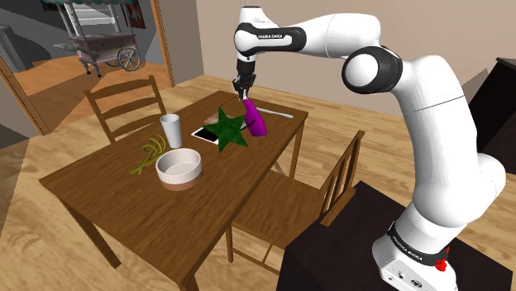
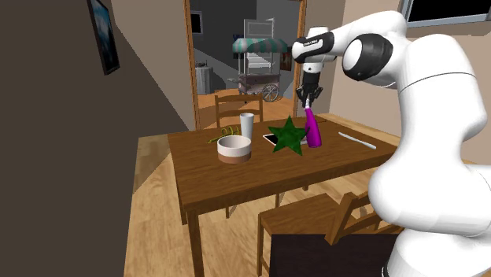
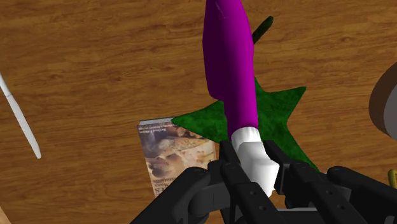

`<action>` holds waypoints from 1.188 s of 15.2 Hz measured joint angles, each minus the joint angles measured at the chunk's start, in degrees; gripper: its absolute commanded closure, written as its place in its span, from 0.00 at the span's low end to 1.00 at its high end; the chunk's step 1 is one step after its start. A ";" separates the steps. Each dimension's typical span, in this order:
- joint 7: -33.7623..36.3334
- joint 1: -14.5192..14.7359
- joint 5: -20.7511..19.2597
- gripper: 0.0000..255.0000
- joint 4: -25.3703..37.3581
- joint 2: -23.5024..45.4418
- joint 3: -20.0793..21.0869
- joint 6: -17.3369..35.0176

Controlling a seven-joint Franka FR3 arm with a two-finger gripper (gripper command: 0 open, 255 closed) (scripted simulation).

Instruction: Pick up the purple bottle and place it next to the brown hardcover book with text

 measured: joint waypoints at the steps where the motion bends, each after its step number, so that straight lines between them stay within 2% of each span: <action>1: 0.06 0.02 -0.07 1.00 -0.28 0.32 -0.04 0.60; 5: 0.21 -0.53 -0.09 1.00 -3.78 -0.13 -0.04 3.61; 11: 0.35 -0.53 -0.14 1.00 -4.46 -0.08 -0.04 4.34; 12: 0.36 -0.52 -0.14 0.00 -4.47 -0.08 -0.04 4.35; 18: 0.36 -0.50 -0.11 0.00 -4.52 -0.07 0.00 4.34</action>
